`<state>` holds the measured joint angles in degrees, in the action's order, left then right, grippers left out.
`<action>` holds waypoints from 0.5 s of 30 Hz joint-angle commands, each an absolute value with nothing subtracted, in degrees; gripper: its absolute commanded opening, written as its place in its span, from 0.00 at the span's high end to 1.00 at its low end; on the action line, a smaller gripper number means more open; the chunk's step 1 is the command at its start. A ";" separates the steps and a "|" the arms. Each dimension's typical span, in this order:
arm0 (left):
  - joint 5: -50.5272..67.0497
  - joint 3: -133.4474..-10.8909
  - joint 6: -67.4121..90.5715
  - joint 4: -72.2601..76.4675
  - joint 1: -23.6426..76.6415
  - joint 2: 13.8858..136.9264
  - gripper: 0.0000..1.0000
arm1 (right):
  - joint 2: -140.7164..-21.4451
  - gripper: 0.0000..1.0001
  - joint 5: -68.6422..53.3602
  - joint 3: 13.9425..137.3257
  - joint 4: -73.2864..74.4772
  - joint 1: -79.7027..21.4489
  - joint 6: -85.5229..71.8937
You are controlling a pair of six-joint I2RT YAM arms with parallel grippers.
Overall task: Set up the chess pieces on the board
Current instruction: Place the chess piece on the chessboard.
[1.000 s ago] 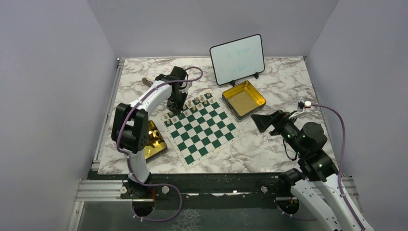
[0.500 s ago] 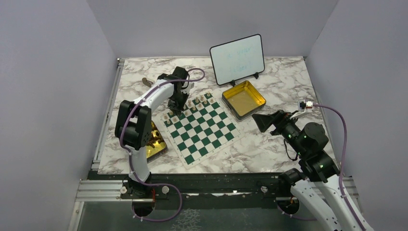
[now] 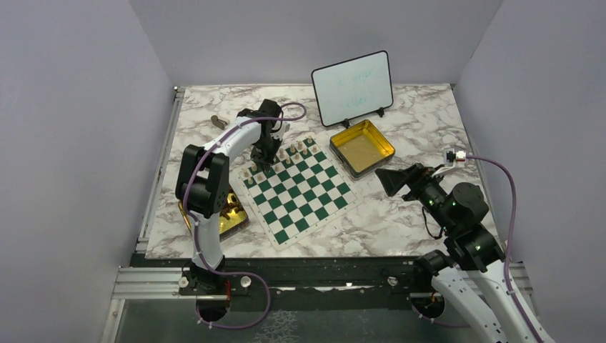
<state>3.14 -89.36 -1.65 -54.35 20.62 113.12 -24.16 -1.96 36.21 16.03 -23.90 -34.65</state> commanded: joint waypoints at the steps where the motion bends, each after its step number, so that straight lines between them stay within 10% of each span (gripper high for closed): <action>1: 2.16 -91.14 -2.98 -54.90 20.30 114.40 1.00 | -23.71 0.00 -0.51 37.39 15.59 -23.99 -34.58; 15: 1.99 -92.36 -3.04 -54.87 20.32 116.34 1.00 | -24.08 0.00 -0.55 36.90 14.71 -23.95 -35.35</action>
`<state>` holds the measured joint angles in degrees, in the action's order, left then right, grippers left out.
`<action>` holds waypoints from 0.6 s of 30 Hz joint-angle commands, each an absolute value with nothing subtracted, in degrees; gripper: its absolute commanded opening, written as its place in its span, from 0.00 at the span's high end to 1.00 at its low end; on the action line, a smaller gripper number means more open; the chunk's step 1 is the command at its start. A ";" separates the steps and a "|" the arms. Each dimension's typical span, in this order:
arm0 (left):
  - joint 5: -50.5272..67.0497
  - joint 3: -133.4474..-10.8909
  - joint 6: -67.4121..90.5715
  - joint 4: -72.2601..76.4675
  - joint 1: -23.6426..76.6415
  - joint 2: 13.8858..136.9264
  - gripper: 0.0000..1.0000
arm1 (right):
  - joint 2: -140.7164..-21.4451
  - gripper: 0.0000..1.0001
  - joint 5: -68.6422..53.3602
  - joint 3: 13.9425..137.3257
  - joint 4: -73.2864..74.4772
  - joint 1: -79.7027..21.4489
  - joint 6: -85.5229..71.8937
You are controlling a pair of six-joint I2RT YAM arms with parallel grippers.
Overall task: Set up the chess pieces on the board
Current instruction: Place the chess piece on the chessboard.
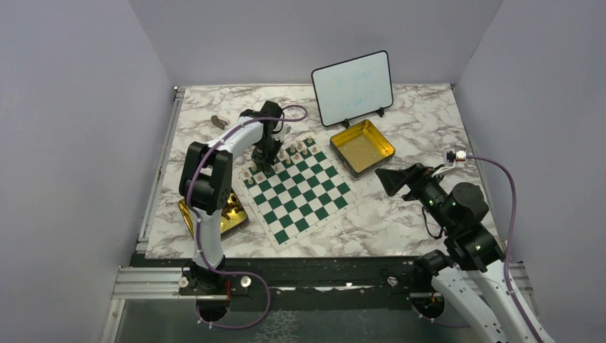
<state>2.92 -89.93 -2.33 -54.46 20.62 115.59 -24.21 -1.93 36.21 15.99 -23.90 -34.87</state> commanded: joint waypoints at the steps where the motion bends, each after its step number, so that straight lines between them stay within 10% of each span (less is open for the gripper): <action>1: 2.13 -92.39 -2.99 -54.85 20.30 116.42 1.00 | -24.08 0.00 -0.62 36.84 14.62 -23.98 -35.37; 18: 3.29 -92.48 -2.99 -54.93 20.35 117.07 0.99 | -24.33 0.00 -0.53 36.64 14.34 -23.96 -35.66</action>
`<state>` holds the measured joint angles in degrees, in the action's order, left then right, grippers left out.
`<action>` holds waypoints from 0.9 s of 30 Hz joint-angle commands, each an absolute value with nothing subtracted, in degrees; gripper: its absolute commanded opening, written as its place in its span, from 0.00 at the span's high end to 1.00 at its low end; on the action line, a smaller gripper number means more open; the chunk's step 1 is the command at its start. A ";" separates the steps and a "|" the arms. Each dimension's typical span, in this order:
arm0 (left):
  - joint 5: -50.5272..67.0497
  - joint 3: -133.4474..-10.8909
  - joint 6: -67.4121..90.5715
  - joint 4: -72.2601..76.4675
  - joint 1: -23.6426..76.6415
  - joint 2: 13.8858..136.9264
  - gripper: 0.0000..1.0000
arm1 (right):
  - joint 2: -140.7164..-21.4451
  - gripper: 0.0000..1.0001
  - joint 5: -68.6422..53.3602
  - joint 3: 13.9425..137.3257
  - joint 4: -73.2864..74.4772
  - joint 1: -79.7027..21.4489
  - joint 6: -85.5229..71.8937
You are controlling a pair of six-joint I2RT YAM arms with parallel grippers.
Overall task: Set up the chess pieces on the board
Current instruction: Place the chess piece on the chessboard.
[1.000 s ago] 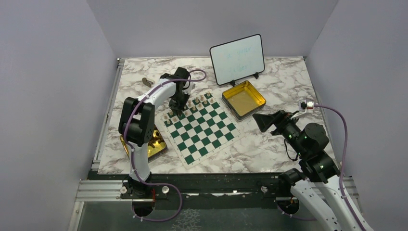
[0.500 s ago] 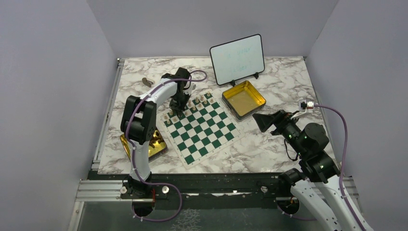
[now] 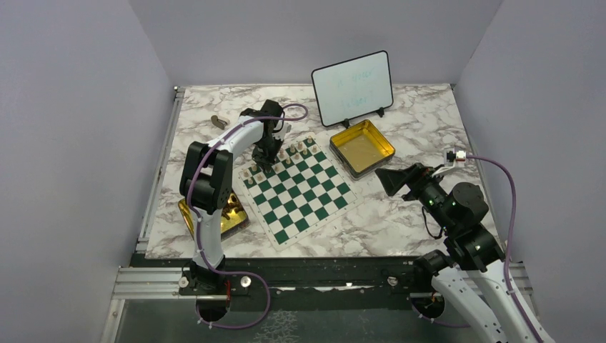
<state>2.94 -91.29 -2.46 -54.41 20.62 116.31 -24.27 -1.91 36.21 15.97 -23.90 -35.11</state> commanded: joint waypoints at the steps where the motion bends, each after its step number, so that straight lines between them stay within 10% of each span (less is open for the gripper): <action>1: 3.55 -92.42 -2.99 -54.93 20.31 117.06 0.99 | -24.34 0.00 -0.58 36.65 14.30 -23.92 -35.76; 27: 4.32 -92.43 -3.00 -54.89 20.39 118.23 0.82 | -24.65 0.00 -0.84 35.99 13.45 -23.95 -36.26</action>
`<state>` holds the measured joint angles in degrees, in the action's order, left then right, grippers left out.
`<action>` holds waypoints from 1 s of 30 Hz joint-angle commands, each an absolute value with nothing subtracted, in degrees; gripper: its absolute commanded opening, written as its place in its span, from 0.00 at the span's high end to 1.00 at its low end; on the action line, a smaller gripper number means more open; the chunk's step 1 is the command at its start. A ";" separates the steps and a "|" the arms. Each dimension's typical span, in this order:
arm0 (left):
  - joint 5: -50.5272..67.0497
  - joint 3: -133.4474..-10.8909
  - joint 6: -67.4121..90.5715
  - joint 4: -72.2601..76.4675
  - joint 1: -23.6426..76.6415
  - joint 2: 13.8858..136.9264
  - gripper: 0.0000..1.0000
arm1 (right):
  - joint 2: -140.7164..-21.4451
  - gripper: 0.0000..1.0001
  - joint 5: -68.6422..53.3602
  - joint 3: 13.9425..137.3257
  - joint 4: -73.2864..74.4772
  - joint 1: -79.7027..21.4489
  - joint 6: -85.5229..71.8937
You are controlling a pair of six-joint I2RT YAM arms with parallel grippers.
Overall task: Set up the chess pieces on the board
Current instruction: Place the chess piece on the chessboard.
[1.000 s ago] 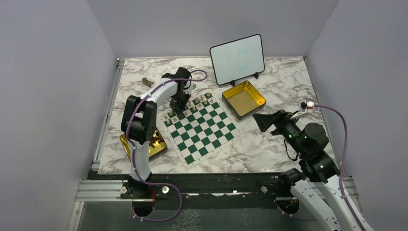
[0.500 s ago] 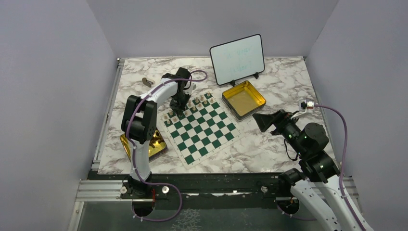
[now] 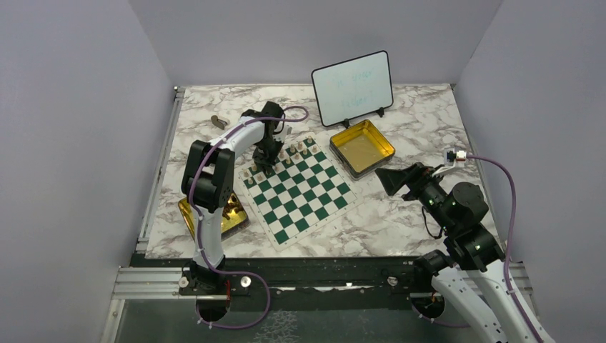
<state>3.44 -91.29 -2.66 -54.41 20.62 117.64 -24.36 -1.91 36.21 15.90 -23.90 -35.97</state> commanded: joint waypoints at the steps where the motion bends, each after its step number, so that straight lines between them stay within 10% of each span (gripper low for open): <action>1: 4.32 -92.51 -3.00 -54.93 20.39 118.16 0.81 | -24.69 0.00 -0.82 36.02 13.49 -23.99 -36.29; 25: 6.70 -97.90 -0.87 -54.83 19.95 106.97 0.49 | -26.37 0.00 2.01 33.82 20.69 -23.97 -30.33; 27: 6.53 -97.78 -0.28 -53.47 19.95 103.52 0.35 | -26.65 0.00 3.07 34.72 22.14 -23.99 -29.18; 28: 7.22 -97.18 -0.24 -52.39 19.95 101.34 0.04 | -26.93 0.00 3.24 35.52 22.60 -23.99 -28.50; 30: 8.53 -94.74 1.89 -48.60 19.95 96.79 0.01 | -27.92 0.00 3.47 37.28 23.93 -23.95 -26.77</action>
<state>7.03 -95.42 -0.84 -54.06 20.29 107.15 -26.79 0.43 34.26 20.18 -23.90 -31.11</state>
